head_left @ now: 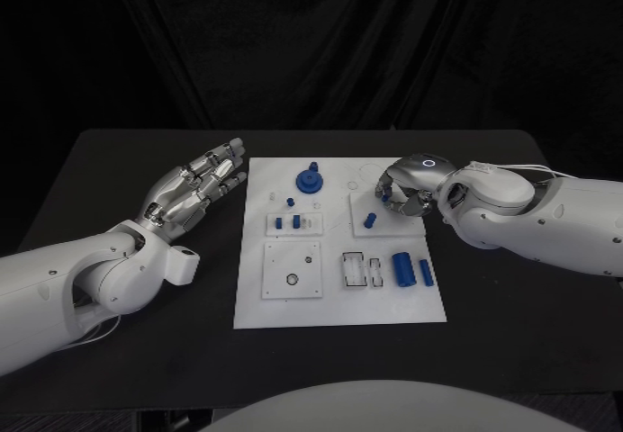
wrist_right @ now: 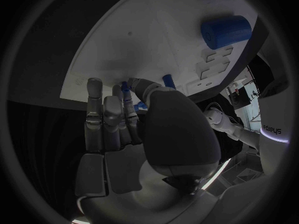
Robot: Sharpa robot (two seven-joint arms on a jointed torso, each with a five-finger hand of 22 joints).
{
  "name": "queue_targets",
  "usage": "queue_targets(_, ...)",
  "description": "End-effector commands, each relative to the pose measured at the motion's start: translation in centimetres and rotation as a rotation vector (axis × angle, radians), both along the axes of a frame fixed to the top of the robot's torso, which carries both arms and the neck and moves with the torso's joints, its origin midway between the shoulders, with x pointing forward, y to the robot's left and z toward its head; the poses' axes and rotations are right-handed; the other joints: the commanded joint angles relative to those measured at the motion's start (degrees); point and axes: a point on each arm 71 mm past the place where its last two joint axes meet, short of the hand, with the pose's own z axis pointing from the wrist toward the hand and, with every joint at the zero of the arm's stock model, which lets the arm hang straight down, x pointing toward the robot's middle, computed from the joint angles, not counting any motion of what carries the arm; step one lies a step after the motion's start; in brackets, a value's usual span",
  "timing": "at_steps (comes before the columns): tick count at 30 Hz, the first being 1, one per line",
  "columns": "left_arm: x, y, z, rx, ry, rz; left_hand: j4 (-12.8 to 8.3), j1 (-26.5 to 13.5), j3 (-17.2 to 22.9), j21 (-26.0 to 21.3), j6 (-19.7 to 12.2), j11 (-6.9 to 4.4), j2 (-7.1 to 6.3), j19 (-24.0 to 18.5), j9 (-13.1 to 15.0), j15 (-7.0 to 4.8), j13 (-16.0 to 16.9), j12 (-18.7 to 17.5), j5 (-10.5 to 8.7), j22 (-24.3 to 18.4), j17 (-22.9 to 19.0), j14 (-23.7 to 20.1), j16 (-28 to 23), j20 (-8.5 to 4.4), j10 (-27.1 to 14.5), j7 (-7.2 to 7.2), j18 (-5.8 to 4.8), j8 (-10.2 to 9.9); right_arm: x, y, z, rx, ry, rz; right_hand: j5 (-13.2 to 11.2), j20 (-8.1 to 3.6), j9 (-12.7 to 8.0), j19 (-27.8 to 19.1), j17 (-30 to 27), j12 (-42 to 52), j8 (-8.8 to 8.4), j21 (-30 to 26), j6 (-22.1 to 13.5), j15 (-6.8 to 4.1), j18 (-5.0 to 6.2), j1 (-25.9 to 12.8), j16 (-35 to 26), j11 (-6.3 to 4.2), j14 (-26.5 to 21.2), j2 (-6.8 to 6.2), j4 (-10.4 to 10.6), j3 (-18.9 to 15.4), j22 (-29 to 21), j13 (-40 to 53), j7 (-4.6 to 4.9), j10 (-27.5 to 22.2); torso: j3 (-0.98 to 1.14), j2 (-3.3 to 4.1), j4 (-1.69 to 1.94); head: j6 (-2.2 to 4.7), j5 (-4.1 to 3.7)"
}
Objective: Assemble the parts on the task board
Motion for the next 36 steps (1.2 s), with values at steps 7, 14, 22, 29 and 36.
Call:
queue_targets(7, -0.36, 0.01, 0.71, -0.097, -0.108, -0.015, -0.7, 1.1, 0.2, 0.1, 1.0, 0.93, -0.08, 0.2, 0.1, 0.43, 0.1, 0.8, 0.67, 0.0, 0.2, 0.8, 0.5, 0.37, 0.4, 0.97, 1.1, 0.1, 0.05, 0.27, -0.04, 0.031, -0.023, 0.017, 0.8, -0.32, 1.8, 1.0, -1.5, 0.4, 2.52, 0.3, 3.5, -0.17, -0.12, 1.7, -1.3, -0.58, 0.4, 1.2, -2.0, 0.2, 2.3, -0.9, 1.34, 2.8, 0.09, -0.03, -0.03, -0.1, 0.03)
queue_targets(14, -0.45, 0.01, 0.44, -0.094, -0.095, -0.019, -1.1, 1.6, 0.6, 0.2, 1.8, 1.55, -0.07, 0.4, 0.2, 0.95, 0.2, 1.5, 1.38, 0.1, 0.4, 1.8, 1.1, 0.47, 0.8, 1.63, 1.04, 0.2, 0.17, 0.27, -0.09, 0.028, -0.021, 0.014, 1.3, -0.59, 4.0, 1.3, -2.3, -0.4, 3.99, 1.5, 4.8, -0.28, -0.2, 3.6, -1.8, -0.69, 0.9, 2.09, -4.1, -0.1, 2.6, -2.2, 1.51, 5.4, 0.03, -0.02, -0.02, -0.22, 0.07)
queue_targets(22, -0.47, 0.05, 0.21, -0.09, -0.086, -0.018, -1.3, 2.0, 0.9, 0.3, 3.1, 2.07, -0.17, 0.6, 0.4, 1.3, 0.3, 2.3, 2.12, 0.1, 0.6, 2.6, 1.7, 0.54, 1.3, 2.56, 0.9, 0.4, 0.2, 0.33, -0.09, 0.028, -0.022, 0.015, 1.2, -0.7, 5.2, 1.1, -2.7, -0.9, 4.68, 2.1, 5.4, -0.39, -0.22, 3.8, -2.1, -0.87, 1.0, 2.41, -4.8, -0.7, 2.6, -3.0, 1.47, 7.1, 0.05, -0.05, -0.05, -0.32, 0.29)
queue_targets(29, -0.48, 0.1, 0.06, -0.086, -0.079, -0.018, -1.4, 2.1, 0.9, 0.3, 3.6, 2.08, -0.22, 0.7, 0.4, 1.44, 0.3, 2.5, 2.32, 0.1, 0.6, 2.8, 1.9, 0.56, 1.4, 3.06, 0.84, 0.5, 0.15, 0.36, 0.07, 0.041, -0.038, 0.019, 1.1, -0.76, 5.7, 1.1, -2.9, -1.0, 4.89, 2.4, 5.5, -0.47, -0.21, 4.0, -2.3, -0.96, 1.0, 2.57, -5.1, -0.8, 2.6, -3.2, 1.42, 7.7, 0.03, -0.01, 0.0, -0.36, 0.41)
queue_targets(36, -0.49, 0.16, -0.06, -0.083, -0.073, -0.018, -1.4, 2.1, 1.0, 0.3, 3.7, 2.12, -0.22, 0.7, 0.4, 1.52, 0.3, 2.5, 2.38, 0.1, 0.7, 2.9, 2.0, 0.59, 1.4, 3.2, 0.81, 0.5, -0.01, 0.23, 0.28, 0.054, -0.052, 0.017, 0.7, -0.84, 6.4, 1.0, -3.1, -1.2, 5.23, 2.7, 5.8, -0.56, -0.21, 4.2, -2.3, -1.04, 1.1, 2.9, -5.3, -1.0, 2.6, -3.4, 1.37, 8.3, 0.01, -0.01, -0.05, -0.44, 0.69)
